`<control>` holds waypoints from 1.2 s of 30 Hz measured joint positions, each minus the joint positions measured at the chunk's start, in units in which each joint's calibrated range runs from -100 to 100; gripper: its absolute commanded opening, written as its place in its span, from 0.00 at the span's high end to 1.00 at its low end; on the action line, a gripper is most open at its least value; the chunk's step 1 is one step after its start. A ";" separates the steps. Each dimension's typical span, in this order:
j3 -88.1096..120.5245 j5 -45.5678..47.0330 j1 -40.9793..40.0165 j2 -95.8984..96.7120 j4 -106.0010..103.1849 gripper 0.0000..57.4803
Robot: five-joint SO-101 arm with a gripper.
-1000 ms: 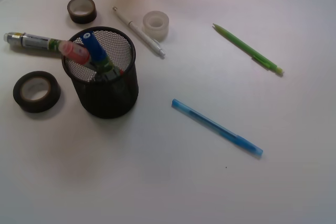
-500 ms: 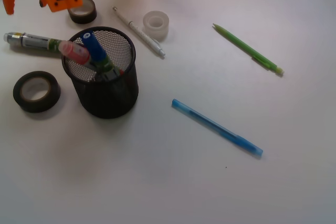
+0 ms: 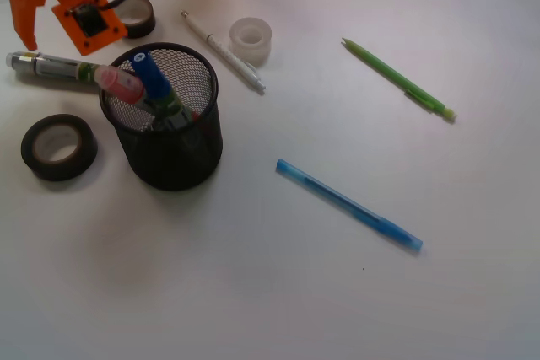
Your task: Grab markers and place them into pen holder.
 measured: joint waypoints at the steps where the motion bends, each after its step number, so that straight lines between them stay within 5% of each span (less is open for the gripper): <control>1: 0.00 0.24 0.00 0.44 -0.09 0.58; 25: -2.16 1.07 -3.48 11.67 -2.76 0.58; 29: -4.67 1.03 -2.89 12.20 -1.30 0.74; 33: -7.91 1.03 -2.81 12.98 0.78 1.00; 36: -8.63 1.03 -2.81 12.98 1.12 0.99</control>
